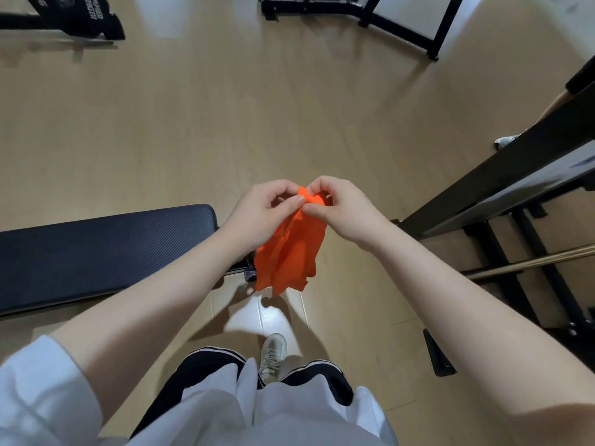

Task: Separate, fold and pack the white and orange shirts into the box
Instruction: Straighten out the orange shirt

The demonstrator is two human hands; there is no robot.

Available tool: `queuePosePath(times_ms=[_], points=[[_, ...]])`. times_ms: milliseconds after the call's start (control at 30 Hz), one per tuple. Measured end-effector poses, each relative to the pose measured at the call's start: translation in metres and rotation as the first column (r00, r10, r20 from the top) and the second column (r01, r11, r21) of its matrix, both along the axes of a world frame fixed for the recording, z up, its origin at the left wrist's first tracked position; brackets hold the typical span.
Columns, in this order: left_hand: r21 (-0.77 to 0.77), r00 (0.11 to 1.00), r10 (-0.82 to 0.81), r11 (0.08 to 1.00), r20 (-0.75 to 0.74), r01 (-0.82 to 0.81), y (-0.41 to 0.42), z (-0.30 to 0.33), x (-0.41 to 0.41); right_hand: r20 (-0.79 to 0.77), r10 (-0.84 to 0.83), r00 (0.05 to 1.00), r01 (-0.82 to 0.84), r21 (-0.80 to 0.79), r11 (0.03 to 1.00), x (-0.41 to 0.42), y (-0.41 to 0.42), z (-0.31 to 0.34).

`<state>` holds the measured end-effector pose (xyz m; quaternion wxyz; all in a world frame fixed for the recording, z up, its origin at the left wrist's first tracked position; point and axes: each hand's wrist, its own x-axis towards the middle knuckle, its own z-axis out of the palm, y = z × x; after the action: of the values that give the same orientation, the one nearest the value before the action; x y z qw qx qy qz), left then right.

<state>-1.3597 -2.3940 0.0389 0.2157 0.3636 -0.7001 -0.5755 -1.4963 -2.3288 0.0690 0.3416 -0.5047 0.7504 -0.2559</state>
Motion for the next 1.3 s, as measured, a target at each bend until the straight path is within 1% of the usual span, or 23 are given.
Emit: queuePosePath(times_ms=[33,67,100,133,200,233,333,433,500,667,767,833,867,900,933,1000,1067,1100,1133,1167,1200,1233,1300], points=[[0.008,1.000,0.005,1.000,-0.003,-0.005,0.000,-0.002,-0.001,-0.125,-0.019,0.992,0.012,-0.062,0.998,-0.001,-0.001,-0.001],[0.031,1.000,0.000,1.000,-0.010,0.000,0.002,-0.005,-0.002,-0.196,-0.042,0.980,0.017,-0.125,0.992,-0.002,-0.001,-0.002],[0.061,1.000,-0.024,0.998,-0.006,0.024,0.003,-0.009,-0.002,-0.197,-0.042,0.979,0.008,-0.170,0.985,-0.003,-0.001,-0.003],[0.096,0.997,-0.075,0.993,0.005,0.075,0.005,-0.014,-0.002,-0.123,-0.019,0.992,-0.006,-0.205,0.979,-0.005,0.000,-0.003],[0.148,0.979,-0.196,0.971,0.059,0.186,0.007,-0.030,0.000,0.172,0.023,0.985,0.025,-0.273,0.962,-0.009,0.004,0.001],[0.131,0.969,-0.222,0.969,0.111,0.207,0.007,-0.036,0.002,0.302,0.015,0.953,0.082,-0.304,0.949,-0.014,0.005,0.004],[-0.002,0.926,-0.199,0.977,0.321,0.211,-0.002,-0.058,0.012,0.505,-0.108,0.856,0.328,-0.369,0.870,-0.036,0.009,0.012],[-0.025,0.791,-0.282,0.936,0.543,0.351,-0.014,-0.075,0.023,0.703,-0.189,0.686,0.532,-0.307,0.789,-0.056,0.013,0.012],[-0.057,0.670,-0.296,0.891,0.681,0.451,-0.021,-0.075,0.026,0.742,-0.230,0.630,0.568,-0.238,0.788,-0.060,0.018,0.007],[-0.253,0.478,-0.116,0.728,0.870,0.637,-0.041,-0.058,0.022,0.705,-0.360,0.611,0.591,-0.104,0.800,-0.065,0.030,-0.015],[-0.336,0.356,0.086,0.585,0.931,0.738,-0.053,-0.057,0.027,0.725,-0.432,0.537,0.684,-0.074,0.726,-0.072,0.036,-0.021],[-0.350,0.308,0.172,0.552,0.936,0.756,-0.058,-0.057,0.032,0.754,-0.451,0.477,0.733,-0.059,0.677,-0.075,0.039,-0.023],[-0.337,0.286,0.179,0.557,0.941,0.759,-0.059,-0.058,0.032,0.744,-0.470,0.475,0.741,-0.049,0.670,-0.074,0.039,-0.025],[-0.324,0.292,0.151,0.580,0.944,0.747,-0.060,-0.058,0.031,0.721,-0.496,0.484,0.739,-0.033,0.673,-0.072,0.037,-0.028],[-0.312,0.327,0.098,0.636,0.940,0.706,-0.059,-0.056,0.028,0.698,-0.517,0.496,0.728,-0.009,0.686,-0.069,0.035,-0.030],[-0.334,0.463,0.033,0.739,0.886,0.585,-0.051,-0.050,0.018,0.670,-0.522,0.527,0.675,0.043,0.736,-0.060,0.030,-0.031],[-0.424,0.633,0.042,0.776,0.773,0.467,-0.039,-0.044,0.007,0.667,-0.458,0.588,0.567,0.065,0.821,-0.050,0.027,-0.025],[-0.421,0.741,-0.015,0.815,0.671,0.398,-0.032,-0.040,0.000,0.670,-0.402,0.625,0.499,0.053,0.865,-0.046,0.025,-0.021],[-0.332,0.853,-0.115,0.888,0.510,0.318,-0.021,-0.035,-0.007,0.662,-0.340,0.668,0.432,0.027,0.901,-0.044,0.023,-0.017],[-0.168,0.932,-0.199,0.951,0.304,0.258,-0.010,-0.028,-0.014,0.639,-0.282,0.716,0.369,-0.004,0.929,-0.042,0.021,-0.012],[-0.035,0.971,-0.213,0.975,0.104,0.218,0.000,-0.021,-0.020,0.607,-0.235,0.759,0.314,-0.025,0.949,-0.040,0.019,-0.008],[0.031,0.985,-0.171,0.985,-0.022,0.171,0.006,-0.015,-0.025,0.580,-0.204,0.789,0.273,-0.034,0.961,-0.039,0.017,-0.006],[0.063,0.991,-0.078,0.994,-0.107,0.085,0.011,-0.005,-0.031,0.553,-0.169,0.816,0.220,-0.026,0.975,-0.037,0.013,-0.005]])
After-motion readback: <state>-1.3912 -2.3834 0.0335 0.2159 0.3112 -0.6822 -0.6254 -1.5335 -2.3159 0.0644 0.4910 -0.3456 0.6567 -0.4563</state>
